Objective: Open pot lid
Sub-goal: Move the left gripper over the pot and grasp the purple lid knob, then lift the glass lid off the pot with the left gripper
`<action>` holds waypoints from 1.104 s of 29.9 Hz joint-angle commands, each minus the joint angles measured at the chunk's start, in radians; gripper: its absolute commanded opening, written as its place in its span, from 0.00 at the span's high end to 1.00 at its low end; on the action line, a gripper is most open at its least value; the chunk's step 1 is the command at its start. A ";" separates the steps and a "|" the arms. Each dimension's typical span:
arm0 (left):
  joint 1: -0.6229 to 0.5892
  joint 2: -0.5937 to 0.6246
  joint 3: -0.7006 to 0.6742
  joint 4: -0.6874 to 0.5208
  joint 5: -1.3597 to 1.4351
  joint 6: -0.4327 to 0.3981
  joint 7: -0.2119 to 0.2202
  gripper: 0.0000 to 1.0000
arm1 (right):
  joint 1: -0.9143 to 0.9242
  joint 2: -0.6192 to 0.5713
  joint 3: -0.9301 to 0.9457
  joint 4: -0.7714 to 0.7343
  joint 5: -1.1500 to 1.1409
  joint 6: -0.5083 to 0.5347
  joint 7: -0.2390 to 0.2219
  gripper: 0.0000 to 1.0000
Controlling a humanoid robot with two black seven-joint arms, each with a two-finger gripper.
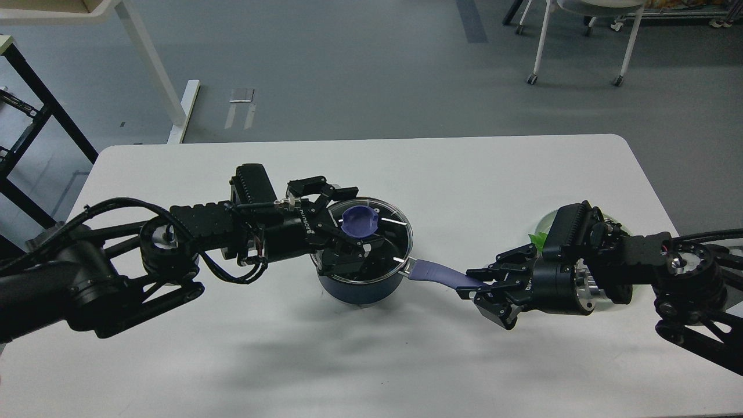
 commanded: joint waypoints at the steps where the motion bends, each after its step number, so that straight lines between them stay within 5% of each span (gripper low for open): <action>1: 0.009 -0.016 0.001 0.008 -0.001 0.001 0.001 0.02 | -0.002 0.001 -0.001 0.000 0.000 0.001 0.010 0.76; 15: 0.017 -0.016 0.038 0.083 -0.002 0.033 -0.009 0.02 | -0.005 -0.006 -0.001 0.014 0.000 0.000 0.012 0.76; 26: 0.014 -0.002 0.054 0.081 -0.002 0.047 -0.017 0.47 | -0.008 -0.009 -0.001 0.014 0.000 0.001 0.012 0.76; 33: 0.000 0.007 0.047 0.067 -0.059 0.047 -0.020 0.56 | -0.008 -0.010 -0.001 0.014 -0.002 0.000 0.012 0.76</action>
